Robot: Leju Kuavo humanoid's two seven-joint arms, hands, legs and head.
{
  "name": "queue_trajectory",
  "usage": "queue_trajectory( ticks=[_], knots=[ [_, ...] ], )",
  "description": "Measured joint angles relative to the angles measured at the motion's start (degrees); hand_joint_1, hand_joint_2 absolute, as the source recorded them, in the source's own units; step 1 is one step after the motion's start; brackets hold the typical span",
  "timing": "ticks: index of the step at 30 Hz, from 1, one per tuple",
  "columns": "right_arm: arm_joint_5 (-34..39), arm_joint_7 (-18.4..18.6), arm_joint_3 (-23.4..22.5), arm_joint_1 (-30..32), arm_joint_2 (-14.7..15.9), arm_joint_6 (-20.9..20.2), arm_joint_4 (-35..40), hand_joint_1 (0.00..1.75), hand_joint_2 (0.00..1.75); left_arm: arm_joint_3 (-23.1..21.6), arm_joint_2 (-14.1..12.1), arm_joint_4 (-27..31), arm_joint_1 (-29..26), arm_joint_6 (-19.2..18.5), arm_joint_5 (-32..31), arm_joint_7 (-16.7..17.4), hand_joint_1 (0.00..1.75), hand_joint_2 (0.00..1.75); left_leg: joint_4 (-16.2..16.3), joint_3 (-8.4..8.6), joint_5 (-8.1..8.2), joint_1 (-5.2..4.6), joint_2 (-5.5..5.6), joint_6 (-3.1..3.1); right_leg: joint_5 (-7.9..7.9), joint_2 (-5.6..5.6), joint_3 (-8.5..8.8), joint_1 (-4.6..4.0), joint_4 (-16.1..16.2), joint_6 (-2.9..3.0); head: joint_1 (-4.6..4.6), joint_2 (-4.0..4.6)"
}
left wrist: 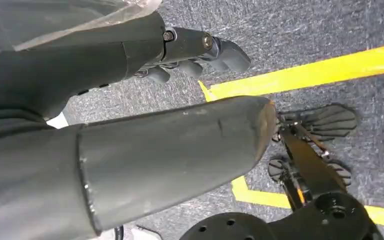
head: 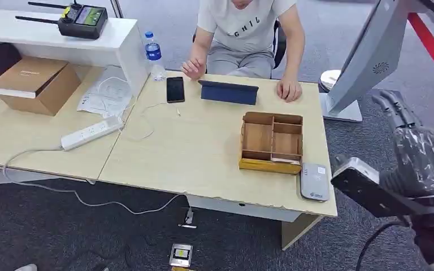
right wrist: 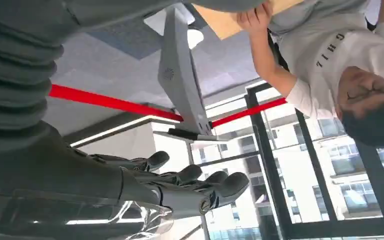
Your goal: Pass the card to the sensor for recognition and then transmit it.
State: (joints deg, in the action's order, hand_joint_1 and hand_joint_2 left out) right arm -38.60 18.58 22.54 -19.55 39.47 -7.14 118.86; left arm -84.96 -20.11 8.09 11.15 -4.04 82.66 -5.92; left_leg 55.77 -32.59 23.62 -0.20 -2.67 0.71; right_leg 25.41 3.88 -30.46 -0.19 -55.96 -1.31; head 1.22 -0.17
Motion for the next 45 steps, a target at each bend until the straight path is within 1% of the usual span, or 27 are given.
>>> queue_trajectory(
  ticks=[3, 8, 10, 16, 23, 25, 29, 32, 39, 45],
  knots=[
    [-1.97, 0.53, 2.03, 1.99, -0.61, 0.26, -0.42, 0.00, 1.75, 0.15, 0.33, 0.02, 0.04, 0.37, 0.33, 0.31, 0.00, 0.00, 0.00, -0.02, 0.00, 0.00, 0.01, 0.00, 0.00, 0.00, 0.00, 0.00, -0.01, 0.00, 0.00, 0.00],
    [-5.63, 0.61, 4.98, 2.62, -2.71, -0.18, -2.01, 0.00, 1.75, 0.41, 0.72, 0.02, 0.17, 0.70, 0.46, 0.74, 0.00, 0.00, 0.00, -0.01, -0.01, 0.00, 0.01, -0.01, 0.00, 0.01, 0.00, 0.00, -0.02, 0.00, 0.00, 0.00],
    [-7.78, 0.11, 6.19, 2.63, -4.05, -0.37, -3.15, 0.00, 1.75, 0.44, 0.81, 0.02, 0.18, 0.63, 0.46, 1.09, 0.00, 0.00, -0.01, -0.01, -0.01, 0.00, 0.00, -0.01, 0.00, 0.01, 0.00, -0.01, -0.02, 0.00, 0.00, 0.00],
    [-11.19, -1.38, 9.57, 2.48, -8.29, -1.12, -7.30, 0.00, 1.75, 0.50, 1.16, 0.02, 0.28, 0.61, 0.48, 1.66, 0.00, 0.00, -0.01, -0.03, -0.01, 0.00, 0.01, -0.01, 0.01, 0.01, -0.01, -0.02, -0.03, 0.01, -0.02, 0.00],
    [-15.73, -3.82, 12.39, 0.41, -13.52, -3.34, -13.09, 0.00, 1.75, 0.50, 1.33, 0.02, 0.40, 1.11, 0.77, 1.92, 0.00, 0.00, -0.02, -0.03, -0.03, 0.01, 0.03, -0.03, 0.01, 0.02, -0.01, -0.03, -0.04, 0.02, 0.02, 0.00],
    [-17.29, -4.55, 12.78, -0.14, -15.08, -3.19, -14.98, 0.00, 1.75, 0.52, 1.40, 0.02, 0.48, 1.18, 0.79, 2.08, 0.00, 0.00, -0.02, -0.03, -0.03, 0.01, 0.03, -0.03, 0.01, 0.02, 0.00, -0.03, -0.04, 0.01, 0.00, 0.00],
    [-20.74, -6.10, 13.40, -1.41, -18.65, -1.05, -19.86, 0.00, 1.75, 0.55, 1.66, 0.02, 0.53, 1.75, 1.09, 2.32, 0.00, 0.00, -0.02, -0.03, -0.03, 0.01, 0.02, -0.03, 0.01, 0.02, -0.01, -0.03, -0.05, 0.02, 0.00, 0.00],
    [-22.53, -6.78, 13.70, -2.16, -21.40, -0.35, -24.00, 0.00, 1.75, 0.55, 1.75, 0.02, 0.58, 1.81, 1.27, 2.62, 0.00, 0.00, -0.02, -0.03, -0.03, 0.02, 0.04, -0.04, 0.01, 0.02, -0.01, -0.03, -0.05, 0.02, 0.00, 0.00],
    [-26.42, -6.99, 13.72, -3.93, -26.97, 0.85, -32.90, 0.00, 1.75, 0.55, 1.88, 0.02, 0.64, 1.62, 1.27, 3.28, 0.00, 0.00, -0.02, -0.03, -0.03, 0.02, 0.03, -0.04, 0.01, 0.02, -0.02, -0.03, -0.05, 0.02, 0.00, 0.00],
    [-28.15, -6.54, 13.50, -5.58, -30.45, 0.76, -39.65, 0.00, 1.75, 0.57, 1.88, 0.02, 0.65, 1.27, 1.18, 3.30, 0.00, 0.00, -0.01, -0.03, -0.03, 0.02, 0.03, -0.04, 0.01, 0.02, -0.03, -0.03, -0.05, 0.02, 0.02, 0.00]
  ],
)
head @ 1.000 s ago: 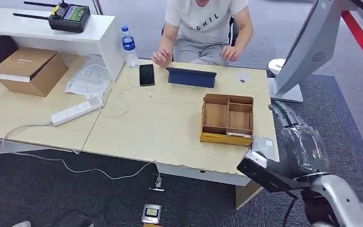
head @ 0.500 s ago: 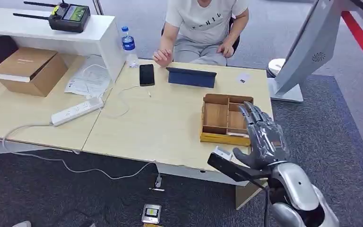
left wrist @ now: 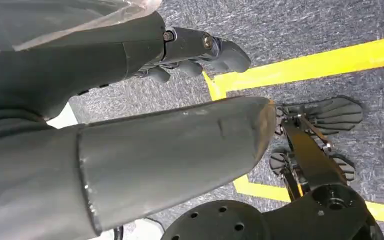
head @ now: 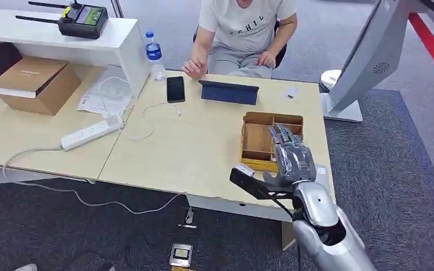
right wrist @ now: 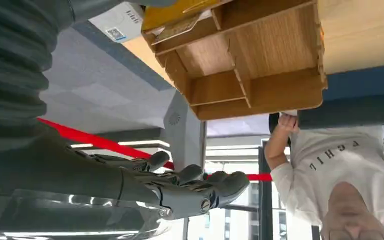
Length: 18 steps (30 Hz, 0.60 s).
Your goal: Pass the card to the sensor for recognition and then transmit it.
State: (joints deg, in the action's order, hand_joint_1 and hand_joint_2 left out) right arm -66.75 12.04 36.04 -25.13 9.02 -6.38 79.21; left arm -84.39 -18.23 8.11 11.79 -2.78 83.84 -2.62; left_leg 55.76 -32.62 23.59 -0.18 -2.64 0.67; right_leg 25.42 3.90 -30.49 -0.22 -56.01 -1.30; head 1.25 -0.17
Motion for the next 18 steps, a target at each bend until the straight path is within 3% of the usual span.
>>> queue_trajectory(
  ticks=[9, 18],
  knots=[
    [-3.01, -0.68, -1.73, -1.37, -2.49, 0.41, -7.32, 0.00, 1.75, -0.02, -0.02, -0.02, -0.05, -0.57, -0.20, 0.02, 0.00, 0.00, 0.00, 0.00, 0.00, 0.00, 0.01, 0.00, 0.00, 0.00, 0.00, 0.01, 0.01, 0.00, -0.02, 0.00],
    [-6.25, -3.35, -4.28, -3.42, -2.77, 2.14, -13.72, 0.00, 1.75, 0.57, -0.24, -0.02, -0.11, -0.26, 0.77, 1.03, 0.00, 0.00, 0.01, 0.00, 0.00, -0.01, 0.00, 0.00, 0.00, 0.00, -0.01, 0.01, 0.00, 0.00, 0.00, 0.00]
  ],
)
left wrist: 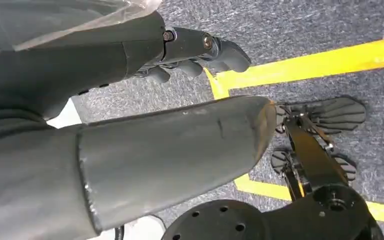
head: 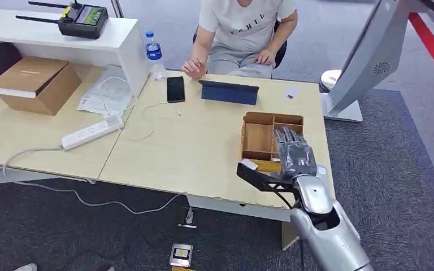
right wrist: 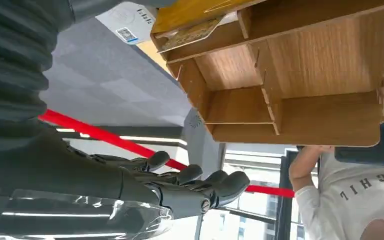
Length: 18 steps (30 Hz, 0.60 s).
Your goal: Pass the card to the sensor for recognition and then transmit it.
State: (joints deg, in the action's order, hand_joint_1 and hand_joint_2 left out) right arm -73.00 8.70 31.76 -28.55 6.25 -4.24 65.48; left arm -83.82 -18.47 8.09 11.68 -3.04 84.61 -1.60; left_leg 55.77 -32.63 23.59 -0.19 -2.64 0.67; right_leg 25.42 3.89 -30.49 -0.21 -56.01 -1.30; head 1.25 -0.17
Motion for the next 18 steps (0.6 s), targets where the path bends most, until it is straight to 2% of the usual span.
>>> queue_trajectory(
  ticks=[11, 18],
  knots=[
    [-0.70, -1.42, -1.81, -1.26, -0.06, 0.94, -4.19, 0.00, 1.75, 0.46, -0.37, 0.00, 0.02, -0.09, 0.24, 0.22, 0.00, 0.00, 0.00, 0.00, 0.00, 0.00, -0.01, 0.00, 0.00, 0.00, 0.00, 0.00, 0.00, 0.00, -0.02, 0.00],
    [-0.70, -1.53, -1.97, -1.05, -1.12, 0.94, -5.59, 0.00, 1.75, 0.63, -0.41, 0.00, 0.01, 0.07, 0.57, 0.46, 0.00, 0.00, 0.00, 0.01, 0.00, 0.01, -0.01, 0.00, 0.00, 0.00, -0.01, -0.01, 0.00, 0.00, 0.00, 0.00]
  ],
)
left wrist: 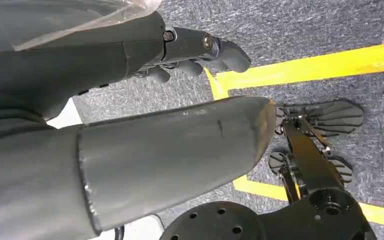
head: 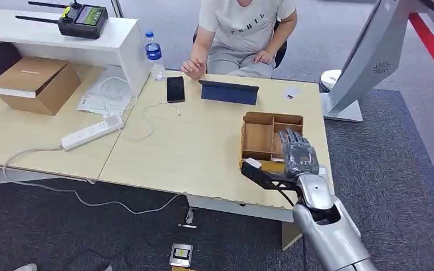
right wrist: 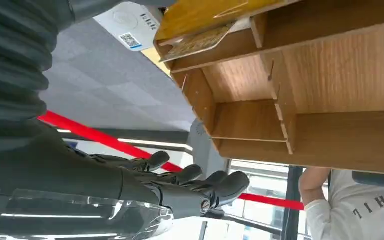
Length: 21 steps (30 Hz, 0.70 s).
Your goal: Pass the card to the sensor for recognition and then transmit it.
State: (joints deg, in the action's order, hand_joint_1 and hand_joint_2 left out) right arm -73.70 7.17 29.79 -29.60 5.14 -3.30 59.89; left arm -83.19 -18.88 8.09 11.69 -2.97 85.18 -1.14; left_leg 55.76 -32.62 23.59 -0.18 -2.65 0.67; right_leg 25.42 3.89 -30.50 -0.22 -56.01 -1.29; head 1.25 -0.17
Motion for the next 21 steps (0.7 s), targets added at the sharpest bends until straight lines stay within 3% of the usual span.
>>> queue_trajectory(
  ticks=[21],
  knots=[
    [0.50, -1.18, -0.68, 0.38, -1.75, 1.88, -3.48, 0.00, 1.75, 0.17, -0.07, 0.00, 0.00, 0.09, 0.55, 0.48, 0.00, 0.00, 0.00, 0.00, 0.00, 0.00, -0.01, 0.00, 0.00, 0.00, 0.00, 0.01, 0.00, 0.00, -0.02, 0.00]
  ],
)
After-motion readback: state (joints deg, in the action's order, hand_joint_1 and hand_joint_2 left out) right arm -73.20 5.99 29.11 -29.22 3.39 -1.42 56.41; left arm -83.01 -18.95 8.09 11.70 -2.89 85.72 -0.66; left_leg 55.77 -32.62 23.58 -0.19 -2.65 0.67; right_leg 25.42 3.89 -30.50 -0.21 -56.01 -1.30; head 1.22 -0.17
